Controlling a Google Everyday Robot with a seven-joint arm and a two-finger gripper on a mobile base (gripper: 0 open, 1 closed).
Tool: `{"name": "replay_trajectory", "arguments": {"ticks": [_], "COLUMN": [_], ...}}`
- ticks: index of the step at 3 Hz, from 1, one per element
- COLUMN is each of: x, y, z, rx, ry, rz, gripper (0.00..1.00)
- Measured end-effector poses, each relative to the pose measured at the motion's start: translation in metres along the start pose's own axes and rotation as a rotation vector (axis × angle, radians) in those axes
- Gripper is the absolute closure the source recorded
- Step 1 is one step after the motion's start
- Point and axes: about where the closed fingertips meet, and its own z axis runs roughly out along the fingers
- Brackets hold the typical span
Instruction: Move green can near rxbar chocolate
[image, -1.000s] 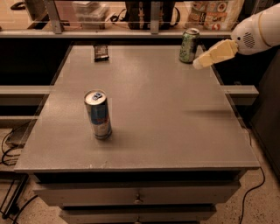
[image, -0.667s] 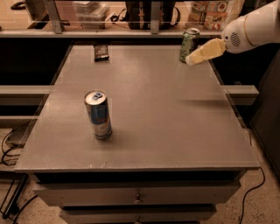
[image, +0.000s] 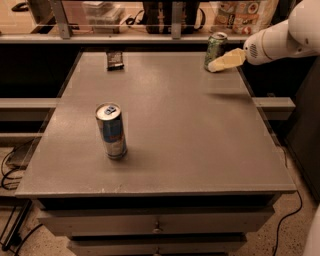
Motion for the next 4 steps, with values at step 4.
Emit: {"name": "replay_trajectory", "arguments": {"ticks": [4], "x": [-0.010], "y": [0.016], "z": [0.059], "rx": [0.044], "ry": [-0.058], "rz": [0.039], "gripper": [0.00]}}
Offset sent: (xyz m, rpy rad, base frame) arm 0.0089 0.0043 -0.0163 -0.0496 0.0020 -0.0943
